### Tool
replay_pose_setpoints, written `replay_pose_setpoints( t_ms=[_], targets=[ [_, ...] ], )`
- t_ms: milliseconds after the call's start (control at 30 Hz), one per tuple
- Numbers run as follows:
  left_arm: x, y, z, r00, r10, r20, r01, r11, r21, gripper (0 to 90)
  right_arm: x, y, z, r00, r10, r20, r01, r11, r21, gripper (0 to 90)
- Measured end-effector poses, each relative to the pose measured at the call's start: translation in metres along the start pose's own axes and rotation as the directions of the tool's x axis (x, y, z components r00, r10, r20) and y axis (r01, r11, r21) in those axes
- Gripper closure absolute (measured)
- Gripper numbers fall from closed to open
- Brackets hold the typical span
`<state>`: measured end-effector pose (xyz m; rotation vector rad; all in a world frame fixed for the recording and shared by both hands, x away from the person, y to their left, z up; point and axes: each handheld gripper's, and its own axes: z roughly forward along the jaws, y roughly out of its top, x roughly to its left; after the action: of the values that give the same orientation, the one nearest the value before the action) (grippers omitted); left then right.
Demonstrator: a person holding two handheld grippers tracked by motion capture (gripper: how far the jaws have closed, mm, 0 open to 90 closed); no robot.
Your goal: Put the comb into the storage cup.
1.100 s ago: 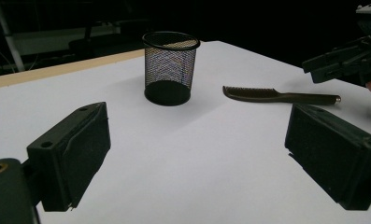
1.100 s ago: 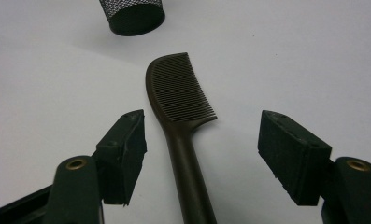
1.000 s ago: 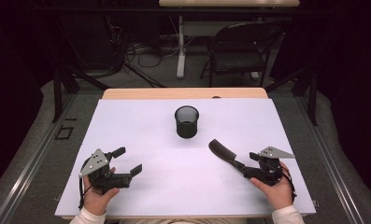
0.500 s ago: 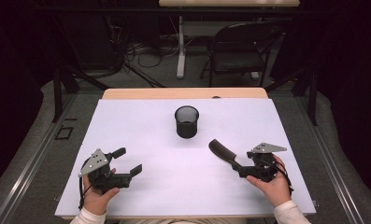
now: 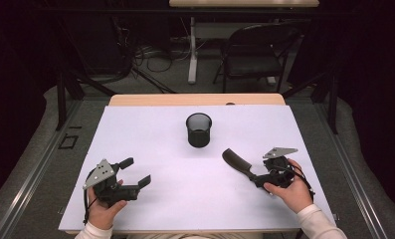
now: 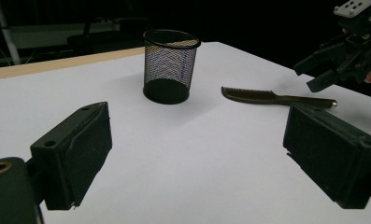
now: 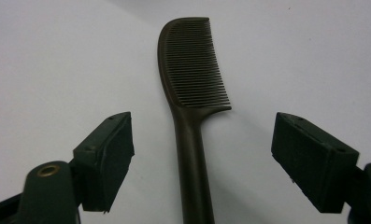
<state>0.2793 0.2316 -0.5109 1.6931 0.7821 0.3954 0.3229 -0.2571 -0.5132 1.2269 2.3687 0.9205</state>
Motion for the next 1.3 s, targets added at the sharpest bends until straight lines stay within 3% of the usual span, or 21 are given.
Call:
replay_pose_setpoints(
  t_ms=[700, 933, 1167, 1233, 1300],
  targets=[
    [-0.001, 0.000, 0.000, 1.0000, 0.004, -0.001, -0.004, 1.0000, 0.003, 8.4, -0.005, 0.008, -0.002, 0.9938, -0.106, 0.036, 0.100, 0.988, 0.121, 24.9],
    [-0.001, 0.000, 0.000, 1.0000, 0.003, -0.001, -0.003, 1.0000, 0.002, 8.4, -0.002, 0.012, 0.000, 0.9901, -0.136, 0.036, 0.126, 0.971, 0.202, 25.2],
    [-0.001, 0.000, 0.001, 1.0000, 0.006, 0.002, -0.006, 1.0000, 0.003, 8.5, 0.000, 0.016, 0.003, 0.9870, -0.156, 0.038, 0.141, 0.957, 0.255, 25.9],
    [-0.001, 0.000, 0.000, 1.0000, 0.006, 0.002, -0.006, 1.0000, 0.005, 8.4, 0.000, 0.016, 0.005, 0.9874, -0.154, 0.035, 0.141, 0.959, 0.247, 25.9],
    [-0.001, 0.000, 0.000, 1.0000, 0.005, 0.002, -0.005, 1.0000, 0.004, 8.5, 0.000, 0.018, 0.005, 0.9868, -0.158, 0.034, 0.144, 0.953, 0.265, 25.8]
  ],
)
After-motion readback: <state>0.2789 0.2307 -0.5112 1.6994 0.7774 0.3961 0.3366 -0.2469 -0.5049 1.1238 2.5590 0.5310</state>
